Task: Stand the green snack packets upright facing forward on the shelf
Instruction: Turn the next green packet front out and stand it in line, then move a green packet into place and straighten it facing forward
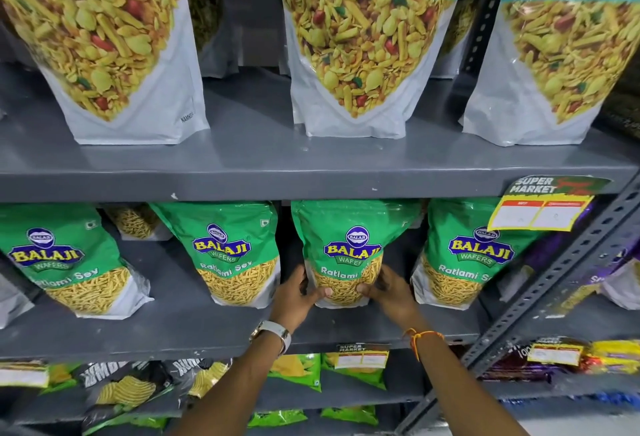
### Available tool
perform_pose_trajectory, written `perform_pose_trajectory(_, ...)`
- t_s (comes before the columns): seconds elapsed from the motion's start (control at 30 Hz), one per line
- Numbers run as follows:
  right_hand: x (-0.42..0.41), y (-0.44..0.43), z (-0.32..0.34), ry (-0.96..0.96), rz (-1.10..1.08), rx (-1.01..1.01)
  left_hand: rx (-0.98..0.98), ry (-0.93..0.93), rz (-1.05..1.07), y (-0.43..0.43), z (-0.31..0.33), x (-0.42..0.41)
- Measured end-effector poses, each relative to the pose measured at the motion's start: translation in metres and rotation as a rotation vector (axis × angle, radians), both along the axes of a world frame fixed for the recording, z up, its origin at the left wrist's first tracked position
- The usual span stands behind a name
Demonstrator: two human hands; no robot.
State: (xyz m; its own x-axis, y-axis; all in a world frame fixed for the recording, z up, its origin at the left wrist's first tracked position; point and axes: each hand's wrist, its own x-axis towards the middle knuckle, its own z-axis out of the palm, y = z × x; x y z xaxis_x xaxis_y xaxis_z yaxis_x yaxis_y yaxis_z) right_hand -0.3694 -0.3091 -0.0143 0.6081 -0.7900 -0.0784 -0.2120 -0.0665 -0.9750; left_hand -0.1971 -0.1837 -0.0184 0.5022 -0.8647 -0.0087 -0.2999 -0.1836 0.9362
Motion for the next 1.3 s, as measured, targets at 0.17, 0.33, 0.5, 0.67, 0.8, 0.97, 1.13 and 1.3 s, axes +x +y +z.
perform_pose_trajectory(0.17, -0.005, 0.024, 0.012, 0.092, -0.197, -0.061, -0.044, 0.000, 0.051, 0.015, 0.005, -0.010)
perform_pose_trajectory(0.33, 0.000, 0.083, 0.036, -0.123, -0.319, -0.259, -0.211, -0.126, 0.400, 0.072, 0.004, 0.002)
perform_pose_trajectory(0.5, 0.056, 0.102, 0.050, -0.102, 0.068, -0.180, -0.315, -0.056, 0.706, 0.108, 0.018, 0.052)
perform_pose_trajectory(0.67, 0.113, 0.122, 0.047, 0.004, 0.307, -0.117, -0.082, 0.047, 0.485, 0.116, 0.032, 0.097)
perform_pose_trajectory(0.8, 0.136, 0.123, 0.026, 0.012, 0.126, -0.102, -0.014, 0.193, 0.243, 0.114, 0.023, 0.106)
perform_pose_trajectory(0.97, 0.154, 0.113, 0.009, 0.146, -0.051, -0.231, -0.033, 0.259, 0.193, 0.105, 0.019, 0.113)
perform_pose_trajectory(1.13, 0.176, 0.127, 0.015, 0.250, -0.133, -0.304, 0.020, 0.150, 0.199, 0.114, 0.024, 0.134)
perform_pose_trajectory(1.3, 0.193, 0.147, 0.012, 0.304, -0.188, -0.281, 0.073, 0.031, 0.193, 0.128, 0.023, 0.154)
